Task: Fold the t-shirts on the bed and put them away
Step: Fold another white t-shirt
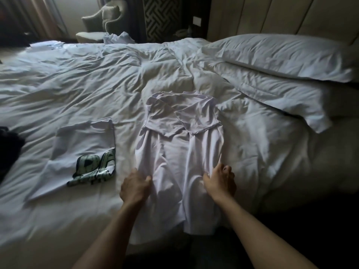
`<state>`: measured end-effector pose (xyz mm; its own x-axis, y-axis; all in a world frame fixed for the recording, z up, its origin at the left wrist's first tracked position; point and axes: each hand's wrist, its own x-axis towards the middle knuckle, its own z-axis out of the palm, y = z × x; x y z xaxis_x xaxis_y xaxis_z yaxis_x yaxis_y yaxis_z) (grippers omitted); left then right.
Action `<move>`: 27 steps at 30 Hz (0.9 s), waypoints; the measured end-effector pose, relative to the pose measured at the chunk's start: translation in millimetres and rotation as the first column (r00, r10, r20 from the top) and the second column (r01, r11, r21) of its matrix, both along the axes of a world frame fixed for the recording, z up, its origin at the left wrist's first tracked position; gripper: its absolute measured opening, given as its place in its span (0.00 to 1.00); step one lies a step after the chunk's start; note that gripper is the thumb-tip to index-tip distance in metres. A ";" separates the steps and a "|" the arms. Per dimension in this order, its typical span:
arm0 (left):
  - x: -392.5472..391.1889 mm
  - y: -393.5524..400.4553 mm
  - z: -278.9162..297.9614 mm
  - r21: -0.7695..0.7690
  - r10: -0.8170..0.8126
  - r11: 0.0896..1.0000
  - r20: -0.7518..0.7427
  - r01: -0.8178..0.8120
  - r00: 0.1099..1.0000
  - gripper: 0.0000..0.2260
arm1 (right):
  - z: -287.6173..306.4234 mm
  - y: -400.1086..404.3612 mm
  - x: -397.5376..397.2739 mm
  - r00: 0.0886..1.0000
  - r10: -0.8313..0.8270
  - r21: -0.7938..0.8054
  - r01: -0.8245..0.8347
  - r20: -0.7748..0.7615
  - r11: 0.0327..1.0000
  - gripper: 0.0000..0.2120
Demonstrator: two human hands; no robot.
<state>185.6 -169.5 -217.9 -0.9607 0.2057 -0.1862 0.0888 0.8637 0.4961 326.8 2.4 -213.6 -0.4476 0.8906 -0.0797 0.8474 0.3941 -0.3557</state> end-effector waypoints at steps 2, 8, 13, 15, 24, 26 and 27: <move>6.2 -11.0 -3.7 0.070 -0.033 0.997 -0.017 0.034 0.999 0.12 | -1.8 -1.0 13.4 0.997 0.000 -0.047 -0.004 -0.073 0.999 0.15; 2.3 -46.6 -10.0 0.300 0.066 0.953 -0.074 -0.041 0.995 0.10 | -12.5 19.2 46.9 0.706 -0.466 -0.413 0.263 -0.534 0.872 0.17; 9.8 -69.9 -10.7 0.473 0.087 0.875 0.058 -0.104 0.995 0.20 | -24.0 27.3 71.0 0.664 -0.536 -0.513 0.258 -0.521 0.818 0.21; 15.6 -74.0 -10.1 0.509 -0.013 0.858 0.158 -0.070 0.987 0.21 | -28.0 18.7 72.5 0.742 -0.449 -0.546 0.133 -0.499 0.827 0.26; 48.9 -110.3 -20.4 0.767 -0.254 0.629 0.356 -0.127 0.899 0.20 | -62.0 -29.3 96.5 0.616 -0.410 -0.415 0.145 -0.672 0.898 0.20; 54.8 -116.2 -23.8 0.775 -0.248 0.620 0.342 -0.122 0.906 0.24 | -56.1 -31.5 101.4 0.618 -0.374 -0.360 0.153 -0.692 0.920 0.22; 58.3 -117.7 -22.9 0.778 -0.245 0.615 0.340 -0.125 0.908 0.25 | -50.8 -31.8 102.3 0.611 -0.371 -0.354 0.155 -0.699 0.922 0.22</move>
<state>243.9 -287.2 -240.8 -0.8234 0.5018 -0.2650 -0.2262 0.1381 0.9642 429.1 -29.4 -264.3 -0.1972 0.9790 -0.0518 0.3026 0.0105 -0.9530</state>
